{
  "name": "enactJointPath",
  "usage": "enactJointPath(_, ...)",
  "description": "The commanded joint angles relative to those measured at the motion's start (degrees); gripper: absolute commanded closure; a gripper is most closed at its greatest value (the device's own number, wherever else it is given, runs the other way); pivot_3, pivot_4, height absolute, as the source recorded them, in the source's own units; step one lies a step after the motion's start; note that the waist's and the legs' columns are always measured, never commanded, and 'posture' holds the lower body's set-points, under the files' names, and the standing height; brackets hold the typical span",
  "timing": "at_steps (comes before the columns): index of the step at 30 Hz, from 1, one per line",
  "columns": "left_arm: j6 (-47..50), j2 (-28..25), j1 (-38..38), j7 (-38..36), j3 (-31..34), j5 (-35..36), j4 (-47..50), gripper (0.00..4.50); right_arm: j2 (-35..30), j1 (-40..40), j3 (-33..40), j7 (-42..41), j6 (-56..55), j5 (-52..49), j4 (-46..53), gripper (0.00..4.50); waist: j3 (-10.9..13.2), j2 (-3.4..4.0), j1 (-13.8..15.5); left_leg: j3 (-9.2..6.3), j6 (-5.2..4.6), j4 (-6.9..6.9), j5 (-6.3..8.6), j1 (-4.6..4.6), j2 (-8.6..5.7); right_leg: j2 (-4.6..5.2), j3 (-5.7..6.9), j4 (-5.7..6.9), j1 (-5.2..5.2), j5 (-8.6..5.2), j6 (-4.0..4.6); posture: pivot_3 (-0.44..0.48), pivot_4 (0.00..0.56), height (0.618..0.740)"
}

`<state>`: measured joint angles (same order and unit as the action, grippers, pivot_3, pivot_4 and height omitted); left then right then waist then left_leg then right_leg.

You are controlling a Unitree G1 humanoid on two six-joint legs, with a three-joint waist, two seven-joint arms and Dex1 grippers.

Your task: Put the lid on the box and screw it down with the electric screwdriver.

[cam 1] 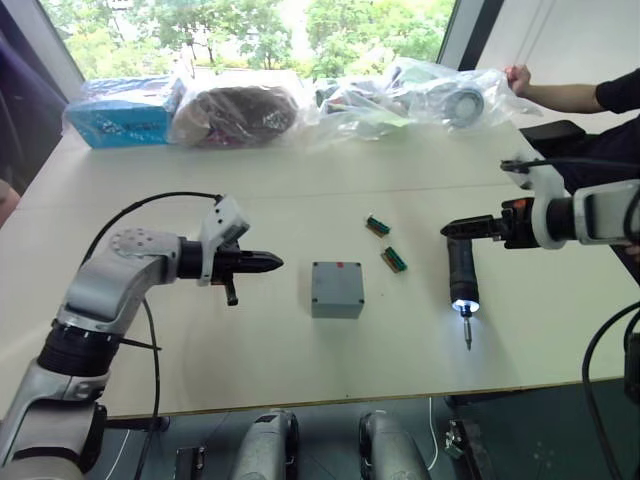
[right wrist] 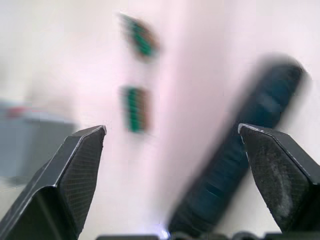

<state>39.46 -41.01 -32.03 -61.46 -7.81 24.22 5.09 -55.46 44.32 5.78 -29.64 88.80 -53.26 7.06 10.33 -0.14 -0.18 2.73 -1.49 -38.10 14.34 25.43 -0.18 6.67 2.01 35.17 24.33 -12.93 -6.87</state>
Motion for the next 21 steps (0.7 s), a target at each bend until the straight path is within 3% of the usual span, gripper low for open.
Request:
enactJointPath(1,-3.6,3.7,-0.9,2.0,-3.4,-3.4,-1.7,4.50,1.7,-9.2,-3.0,-3.0,-7.9,0.7,14.1,0.09,0.0,-0.04,0.5,0.01,0.00,-0.06,0.00,0.01,0.00,0.01,0.00,0.00,0.00,0.01,-0.01,0.000,0.150,0.740)
enactJointPath(7,-5.4,8.7,-0.4,3.6,-8.3,-7.0,-3.2,4.50,7.1,-21.2,-14.4,-1.8,-21.5,10.9,21.7,0.09,0.0,-0.15,0.8,0.10,0.00,-0.19,0.00,-0.05,-0.03,0.04,-0.15,0.00,-0.05,0.10,-0.15,0.000,0.150,0.740)
enactJointPath(17,-9.4,13.5,-6.8,2.4,-10.2,-11.1,-12.3,4.50,19.5,-22.2,-18.4,-0.7,-25.8,13.5,23.0,0.09,-0.1,-0.17,0.9,0.02,0.06,-0.22,-0.04,-0.04,-0.05,0.01,-0.07,0.10,-0.04,0.10,-0.15,0.000,0.150,0.740)
enactJointPath(21,-13.4,14.2,-9.0,3.0,-9.8,-14.2,-17.7,4.50,19.7,-22.1,-16.7,0.5,-23.1,13.7,25.3,0.09,-0.1,-0.17,0.9,0.04,0.06,-0.22,-0.04,-0.05,-0.07,0.01,-0.08,0.12,-0.04,0.11,-0.15,0.000,0.150,0.740)
